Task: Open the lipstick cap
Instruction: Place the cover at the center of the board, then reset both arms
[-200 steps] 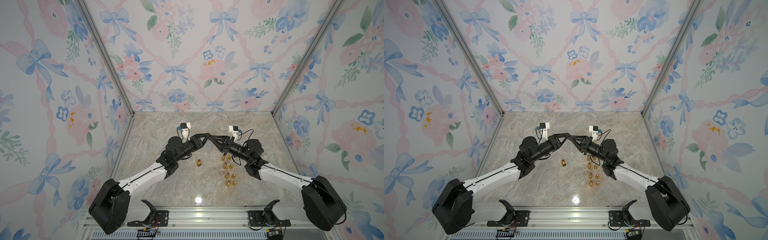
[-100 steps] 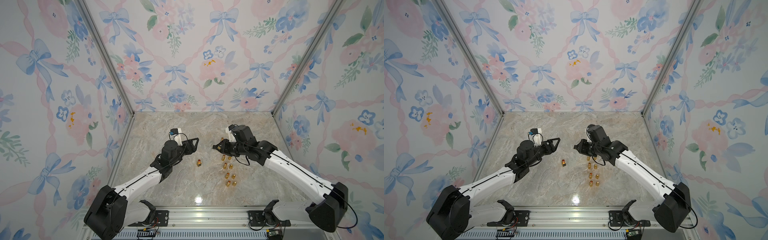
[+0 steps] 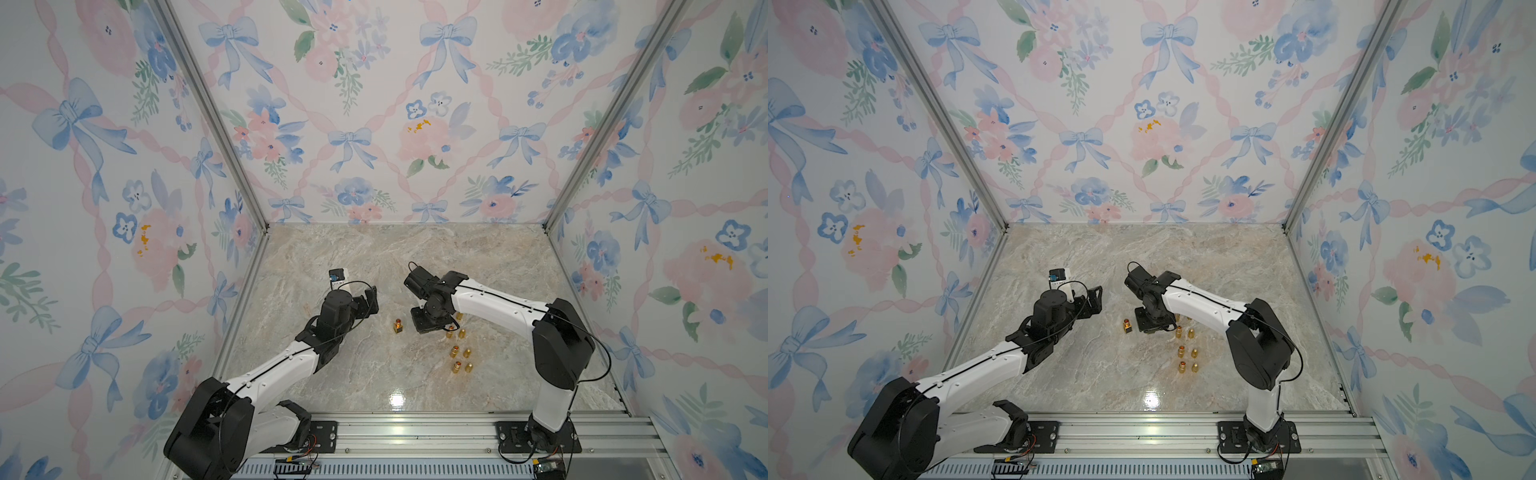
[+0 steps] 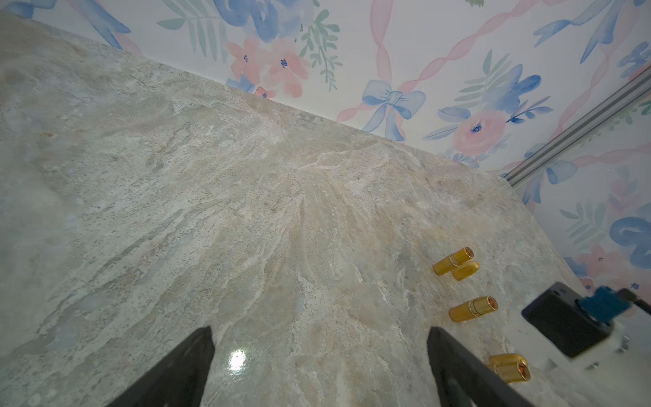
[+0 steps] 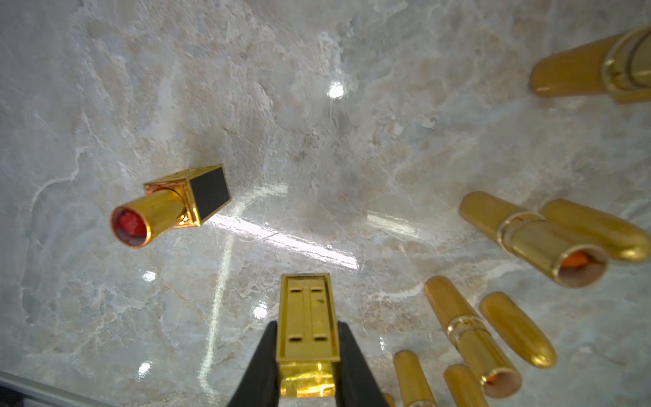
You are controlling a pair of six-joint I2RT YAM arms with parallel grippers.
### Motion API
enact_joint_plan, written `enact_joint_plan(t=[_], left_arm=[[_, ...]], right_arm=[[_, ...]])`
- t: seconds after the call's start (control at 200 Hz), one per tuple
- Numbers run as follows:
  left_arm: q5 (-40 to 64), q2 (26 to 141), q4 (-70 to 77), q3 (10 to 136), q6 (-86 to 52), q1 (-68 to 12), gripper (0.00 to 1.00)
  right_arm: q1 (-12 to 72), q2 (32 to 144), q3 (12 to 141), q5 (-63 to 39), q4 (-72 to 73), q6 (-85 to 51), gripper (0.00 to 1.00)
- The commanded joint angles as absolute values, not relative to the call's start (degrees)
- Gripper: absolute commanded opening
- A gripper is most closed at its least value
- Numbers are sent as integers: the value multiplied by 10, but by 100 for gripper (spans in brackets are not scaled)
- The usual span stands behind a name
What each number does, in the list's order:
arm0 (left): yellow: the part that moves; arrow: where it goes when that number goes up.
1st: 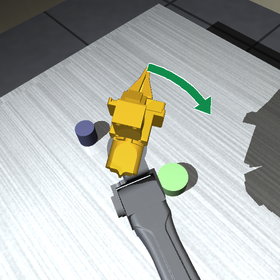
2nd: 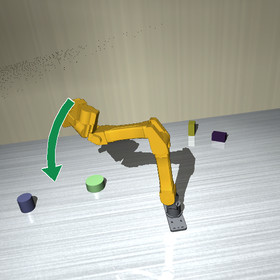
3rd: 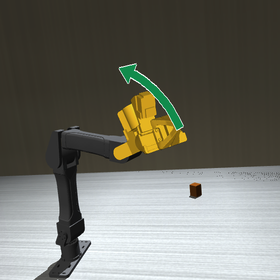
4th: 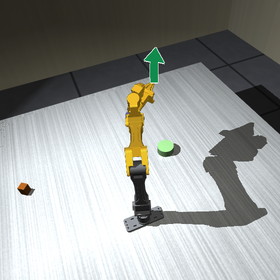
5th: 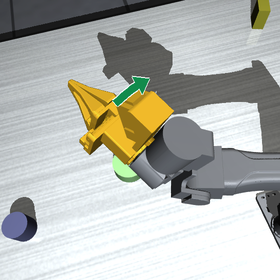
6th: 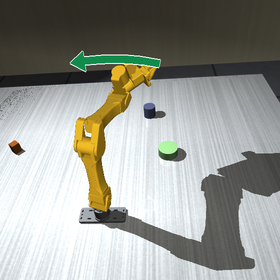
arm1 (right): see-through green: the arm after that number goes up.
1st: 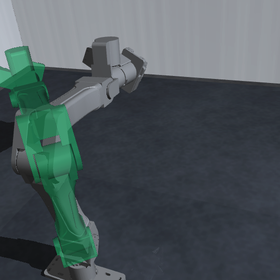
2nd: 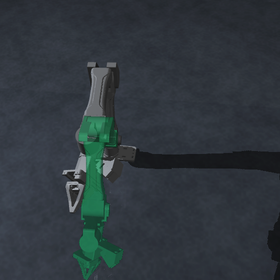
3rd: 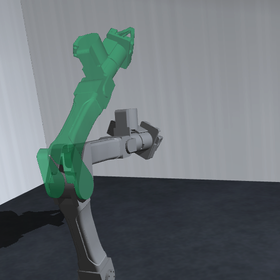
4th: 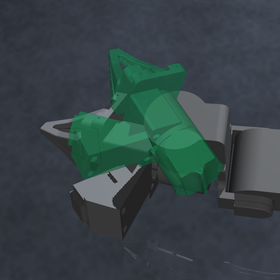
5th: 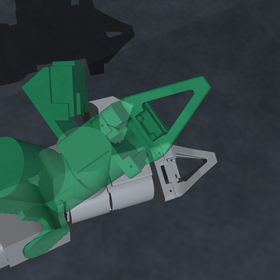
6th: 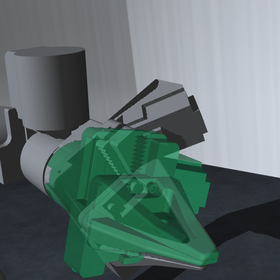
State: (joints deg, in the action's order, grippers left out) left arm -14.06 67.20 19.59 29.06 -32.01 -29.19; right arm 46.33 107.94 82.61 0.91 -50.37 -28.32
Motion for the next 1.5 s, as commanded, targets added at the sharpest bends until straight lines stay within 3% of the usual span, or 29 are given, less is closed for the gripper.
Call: enact_joint_plan(t=[0.0,0.39,0.57,0.705,0.91,1.06,1.17,1.41,1.495], left_arm=[[-182,659,194,281,-300,-288,98],[-198,665,198,272,-305,-279,98],[-217,665,204,268,-299,-272,98],[-266,663,204,279,-265,-255,98],[-403,702,285,276,-162,-192,98],[-400,769,419,238,-102,-148,98],[-363,802,582,178,-39,-145,98],[-235,854,730,118,-13,-115,98],[-159,868,810,74,-2,-101,98]], right_arm=[[477,1106,851,31,-510,-268,21],[483,1167,878,45,-507,-261,26],[483,1151,901,47,-516,-258,46],[475,1074,913,80,-529,-246,67],[332,872,777,139,-415,-220,100],[164,738,571,211,-203,-181,99],[55,712,453,219,-54,-164,99],[18,809,279,218,321,-81,99],[21,830,293,184,344,-55,99]])
